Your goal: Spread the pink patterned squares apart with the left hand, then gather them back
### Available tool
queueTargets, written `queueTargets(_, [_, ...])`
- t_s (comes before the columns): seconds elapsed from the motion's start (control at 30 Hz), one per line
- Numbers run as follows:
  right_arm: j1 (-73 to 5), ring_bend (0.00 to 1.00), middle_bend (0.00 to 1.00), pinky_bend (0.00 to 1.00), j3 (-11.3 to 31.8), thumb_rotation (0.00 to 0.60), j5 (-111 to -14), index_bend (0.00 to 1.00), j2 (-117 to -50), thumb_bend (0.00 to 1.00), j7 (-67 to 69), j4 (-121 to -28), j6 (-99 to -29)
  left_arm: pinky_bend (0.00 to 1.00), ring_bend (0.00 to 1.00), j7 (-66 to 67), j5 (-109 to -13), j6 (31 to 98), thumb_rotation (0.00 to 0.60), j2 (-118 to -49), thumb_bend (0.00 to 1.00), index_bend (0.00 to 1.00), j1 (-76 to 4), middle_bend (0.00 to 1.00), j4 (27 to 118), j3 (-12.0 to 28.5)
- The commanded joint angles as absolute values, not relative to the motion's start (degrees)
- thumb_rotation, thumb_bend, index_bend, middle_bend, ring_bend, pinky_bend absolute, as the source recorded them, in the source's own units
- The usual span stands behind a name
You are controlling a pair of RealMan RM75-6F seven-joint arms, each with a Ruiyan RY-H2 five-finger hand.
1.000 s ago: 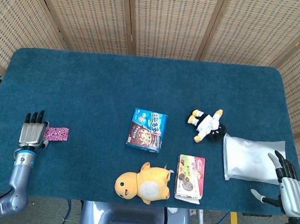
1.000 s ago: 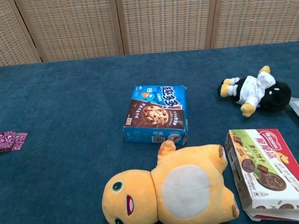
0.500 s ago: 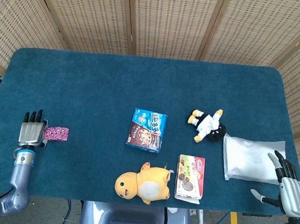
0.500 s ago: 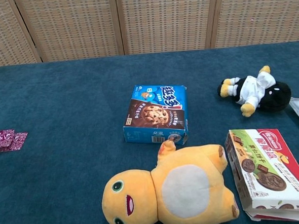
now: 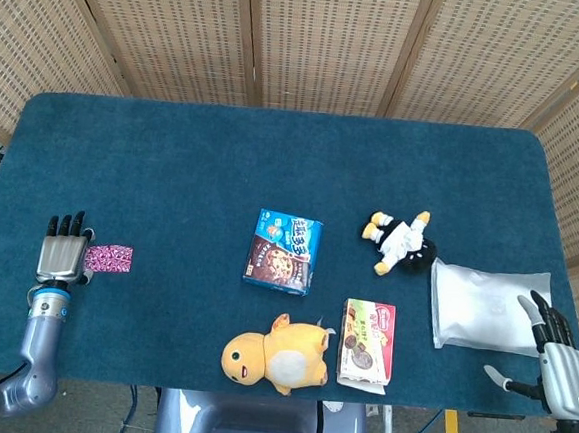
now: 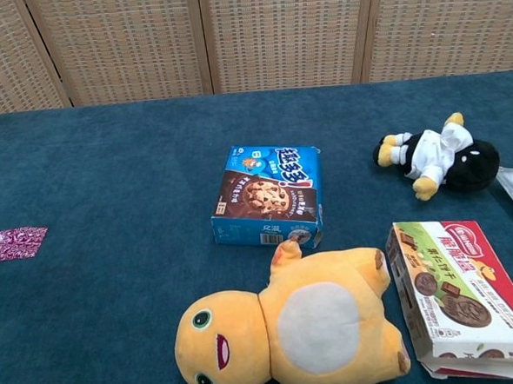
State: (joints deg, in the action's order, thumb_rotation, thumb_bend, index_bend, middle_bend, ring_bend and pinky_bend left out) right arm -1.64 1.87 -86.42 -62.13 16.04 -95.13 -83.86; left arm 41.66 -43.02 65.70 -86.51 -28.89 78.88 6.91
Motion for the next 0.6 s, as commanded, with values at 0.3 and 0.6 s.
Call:
queueTargets(0.3, [-1.6, 0.00, 0.00, 0.00, 1.9, 0.600, -86.5, 0.04, -61.9, 0.11, 16.0, -95.2, -83.9, 0.00, 0.00, 33.9, -47.5, 69.8, 0.600, -79.4, 0.28, 0.17, -25.6, 0.00, 91.9, 8.4])
queueTargets(0.6, [-1.7, 0.00, 0.00, 0.00, 1.9, 0.600, -86.0, 0.04, -61.9, 0.11, 14.9, -95.0, -83.6, 0.00, 0.00, 28.1, -56.6, 76.3, 0.600, -72.8, 0.27, 0.05, -20.3, 0.00, 103.9, 5.1])
